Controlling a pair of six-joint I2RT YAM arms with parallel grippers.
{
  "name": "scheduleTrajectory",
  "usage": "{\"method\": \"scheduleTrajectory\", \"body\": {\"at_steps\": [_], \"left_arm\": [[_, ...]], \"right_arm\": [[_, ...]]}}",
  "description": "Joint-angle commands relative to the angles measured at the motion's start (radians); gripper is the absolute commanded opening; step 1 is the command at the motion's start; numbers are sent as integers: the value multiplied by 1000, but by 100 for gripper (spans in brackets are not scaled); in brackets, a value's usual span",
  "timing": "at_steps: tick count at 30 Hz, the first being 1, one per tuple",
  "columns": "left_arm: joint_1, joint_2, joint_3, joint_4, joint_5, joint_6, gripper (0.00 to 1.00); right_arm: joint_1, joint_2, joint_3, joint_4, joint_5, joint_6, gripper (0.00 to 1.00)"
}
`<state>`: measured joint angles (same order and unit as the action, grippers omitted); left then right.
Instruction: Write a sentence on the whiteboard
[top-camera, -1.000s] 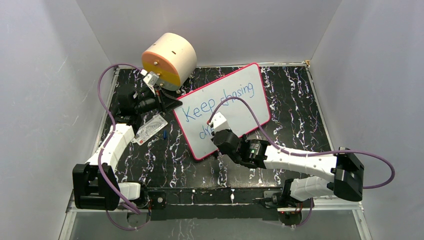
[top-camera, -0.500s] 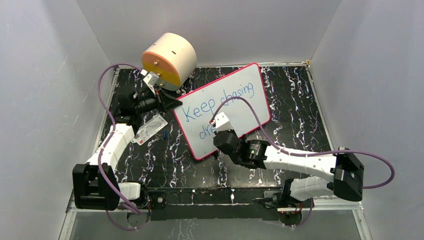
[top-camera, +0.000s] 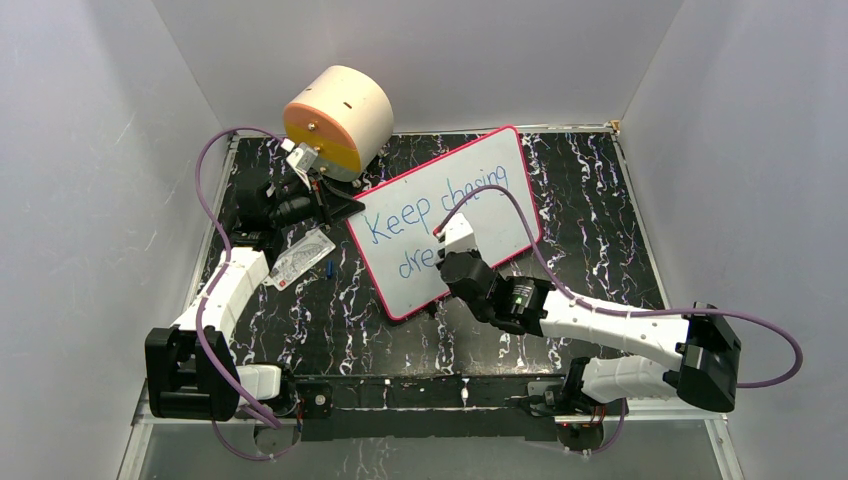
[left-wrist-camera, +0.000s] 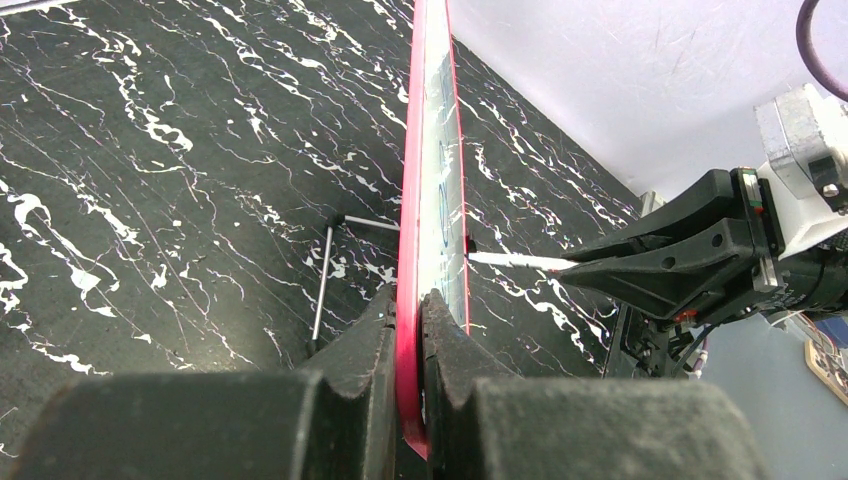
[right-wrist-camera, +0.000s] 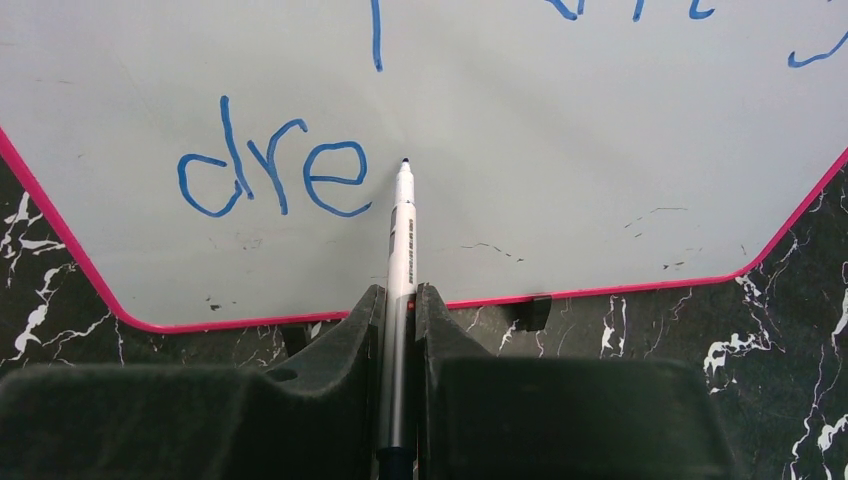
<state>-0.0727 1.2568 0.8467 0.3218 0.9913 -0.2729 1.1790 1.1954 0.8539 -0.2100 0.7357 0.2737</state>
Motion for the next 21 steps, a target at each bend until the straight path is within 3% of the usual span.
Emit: {"method": "scheduleTrajectory", "body": {"at_steps": [1,21], "left_arm": [[-29,20,-17,-70,-9,100,0],[-29,24,-17,-67,-7,96,0]], "right_arm": [[-16,-6,-3,55,13,-10,0],[-36,-2,-3,116,-18,-40,0]]}}
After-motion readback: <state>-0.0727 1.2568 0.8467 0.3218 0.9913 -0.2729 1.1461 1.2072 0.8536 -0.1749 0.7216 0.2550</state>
